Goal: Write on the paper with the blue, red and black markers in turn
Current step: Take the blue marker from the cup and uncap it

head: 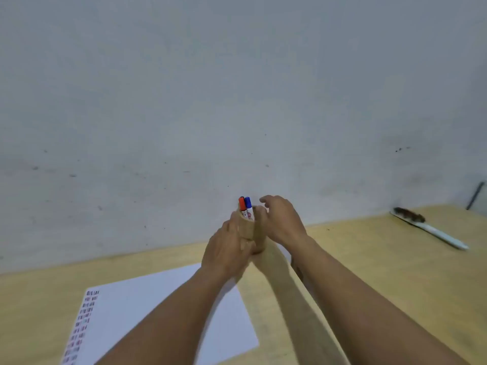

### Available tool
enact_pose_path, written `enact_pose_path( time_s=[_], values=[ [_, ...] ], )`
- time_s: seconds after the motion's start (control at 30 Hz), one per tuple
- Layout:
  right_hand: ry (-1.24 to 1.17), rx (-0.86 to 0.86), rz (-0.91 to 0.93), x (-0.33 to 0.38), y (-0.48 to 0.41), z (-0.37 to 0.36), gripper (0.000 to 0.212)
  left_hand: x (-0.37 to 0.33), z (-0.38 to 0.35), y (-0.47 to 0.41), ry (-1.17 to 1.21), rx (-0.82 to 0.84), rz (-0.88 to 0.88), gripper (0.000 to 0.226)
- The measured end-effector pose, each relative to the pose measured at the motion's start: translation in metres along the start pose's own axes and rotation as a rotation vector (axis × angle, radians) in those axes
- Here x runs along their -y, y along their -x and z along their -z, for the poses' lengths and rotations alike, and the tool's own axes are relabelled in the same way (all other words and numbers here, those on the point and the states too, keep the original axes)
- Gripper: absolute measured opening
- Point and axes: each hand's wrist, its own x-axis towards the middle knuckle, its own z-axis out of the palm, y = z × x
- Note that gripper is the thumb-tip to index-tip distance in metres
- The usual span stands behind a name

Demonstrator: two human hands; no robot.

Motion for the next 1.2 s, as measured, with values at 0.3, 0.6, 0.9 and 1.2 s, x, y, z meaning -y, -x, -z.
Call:
enact_pose_path(
  time_s=[0.3, 0.6, 0.9, 1.2],
  values=[
    [-0.159, 0.090, -0.145, -0.011, -0.032, -0.031, 0.023, 0.010, -0.040, -0.027, 0.302, -0.042, 0.147, 0.065],
    [-0.201, -0.001, -0.083, -0.015, -0.031, -0.037, 0.019, 0.016, -0.047, -0.029, 0.330, -0.069, 0.167, 0.059],
    [-0.367, -0.187, 0.071, 0.009, -0.017, -0.004, 0.011, 0.013, -0.026, -0.023, 0.252, -0.014, 0.218, 0.061],
    [-0.212, -0.092, 0.255, 0.043, 0.007, 0.023, 0.010, -0.004, 0.064, 0.008, 0.330, -0.292, 0.102, 0.053]
  ],
)
